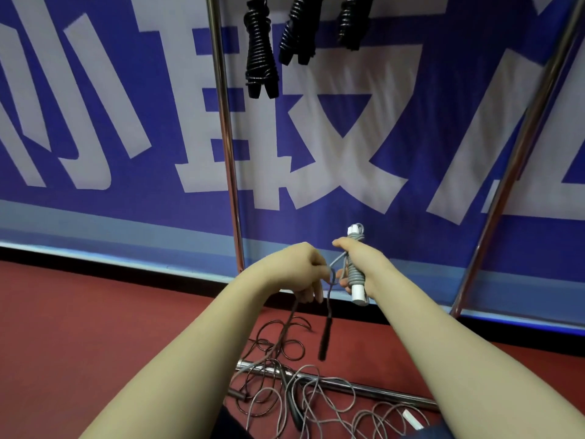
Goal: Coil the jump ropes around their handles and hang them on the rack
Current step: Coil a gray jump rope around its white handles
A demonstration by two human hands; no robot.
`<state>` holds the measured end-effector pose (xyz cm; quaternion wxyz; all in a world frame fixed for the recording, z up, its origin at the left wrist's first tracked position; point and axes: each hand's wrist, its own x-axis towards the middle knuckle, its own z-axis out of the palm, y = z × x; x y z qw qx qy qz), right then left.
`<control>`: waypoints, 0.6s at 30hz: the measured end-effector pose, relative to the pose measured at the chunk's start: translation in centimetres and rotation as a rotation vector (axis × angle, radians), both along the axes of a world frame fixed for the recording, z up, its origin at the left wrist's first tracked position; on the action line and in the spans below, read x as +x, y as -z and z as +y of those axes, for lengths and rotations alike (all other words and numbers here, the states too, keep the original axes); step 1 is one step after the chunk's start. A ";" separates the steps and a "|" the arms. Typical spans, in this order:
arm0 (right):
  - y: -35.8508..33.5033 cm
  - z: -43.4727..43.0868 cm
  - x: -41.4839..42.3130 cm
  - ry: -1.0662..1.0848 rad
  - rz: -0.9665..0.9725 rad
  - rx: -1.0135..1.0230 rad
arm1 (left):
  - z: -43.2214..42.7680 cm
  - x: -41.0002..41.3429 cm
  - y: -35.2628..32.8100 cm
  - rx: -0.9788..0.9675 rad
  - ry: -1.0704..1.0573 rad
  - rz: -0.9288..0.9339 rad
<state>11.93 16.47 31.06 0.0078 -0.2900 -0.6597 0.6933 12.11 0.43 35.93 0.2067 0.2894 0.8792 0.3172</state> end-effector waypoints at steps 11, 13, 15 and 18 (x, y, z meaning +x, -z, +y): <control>3.3 1.0 -0.7 -0.155 -0.369 0.169 | 0.9 0.5 -0.7 0.851 -0.170 -0.080; 3.6 1.4 -0.6 -0.194 -0.410 0.267 | 0.9 0.5 -0.7 0.947 -0.160 -0.081; 4.5 2.1 -0.9 -0.200 -0.435 0.350 | 0.9 0.5 -0.7 1.040 -0.137 -0.068; 6.1 3.4 -1.0 -0.109 -0.519 0.380 | 0.7 0.2 -1.2 1.193 -0.133 -0.039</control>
